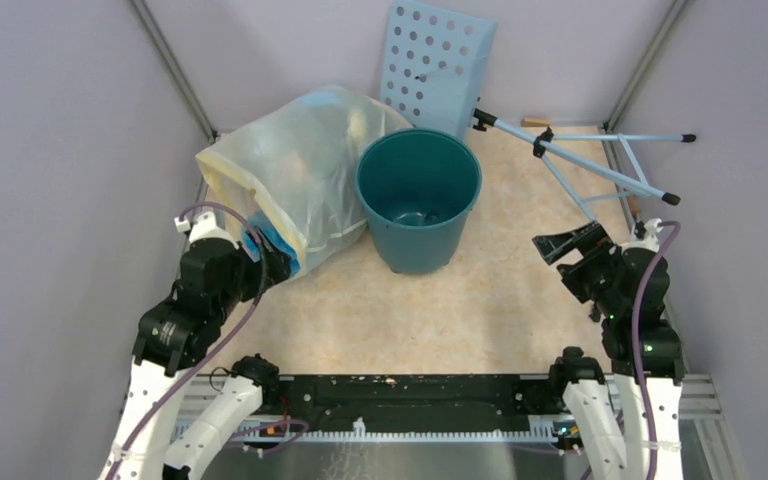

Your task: Put the trash bags into the trash bin

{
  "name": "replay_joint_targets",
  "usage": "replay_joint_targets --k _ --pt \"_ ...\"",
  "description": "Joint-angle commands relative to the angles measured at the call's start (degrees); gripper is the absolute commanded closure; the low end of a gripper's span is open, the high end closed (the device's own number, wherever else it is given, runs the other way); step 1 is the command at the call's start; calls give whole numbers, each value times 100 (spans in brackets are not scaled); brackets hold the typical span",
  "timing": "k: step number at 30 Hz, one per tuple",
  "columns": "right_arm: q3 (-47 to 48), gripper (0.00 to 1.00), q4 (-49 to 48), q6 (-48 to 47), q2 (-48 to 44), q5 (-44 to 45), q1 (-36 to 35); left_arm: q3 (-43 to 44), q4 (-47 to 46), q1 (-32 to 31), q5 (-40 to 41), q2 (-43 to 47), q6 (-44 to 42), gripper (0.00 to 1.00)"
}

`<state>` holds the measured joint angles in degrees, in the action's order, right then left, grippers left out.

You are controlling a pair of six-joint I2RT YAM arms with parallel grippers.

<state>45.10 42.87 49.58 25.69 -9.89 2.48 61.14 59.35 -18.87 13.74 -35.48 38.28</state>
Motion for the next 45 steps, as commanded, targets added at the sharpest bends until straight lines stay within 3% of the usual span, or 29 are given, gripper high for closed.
replay_joint_targets --k 1,5,8,11,13,17,21,26,30,33,41,43,45 --pt "141 4 -60 -157 90 -137 51 -280 101 -1 -391 -178 366 1" --pt "0 10 -77 -39 266 -500 51 -636 -8 -2 -184 -156 995 3" --pt "44 12 -33 -54 296 -504 51 -739 -136 -2 -98 -352 1225 12" --pt "138 16 10 -201 312 -413 51 -635 81 11 568 -507 1508 21" --pt "199 22 93 -208 363 -495 -3 -558 9 43 937 -516 1464 28" --pt "37 22 153 -138 337 -784 -99 -608 -343 283 1154 -754 1273 40" --pt "218 23 341 -262 303 -609 -130 -919 -1027 960 485 -1178 997 40" --pt "484 23 491 -474 406 -477 -217 -1428 -1989 2220 -719 -1635 947 28" --pt "560 23 594 -565 428 -461 -370 -1591 -2475 2626 -1410 -2072 1275 15" --pt "588 23 681 -612 435 -488 -394 -1776 -2840 2925 -2027 -2284 1547 13" --pt "579 24 780 -843 513 -461 -538 -2513 -3963 3000 -3197 -2623 2323 22" --pt "578 25 756 -821 530 -466 -545 -2692 -4099 2996 -3338 -2725 2434 34" --pt "589 26 738 -823 546 -466 -547 -2691 -3984 3005 -3133 -2745 2417 56"
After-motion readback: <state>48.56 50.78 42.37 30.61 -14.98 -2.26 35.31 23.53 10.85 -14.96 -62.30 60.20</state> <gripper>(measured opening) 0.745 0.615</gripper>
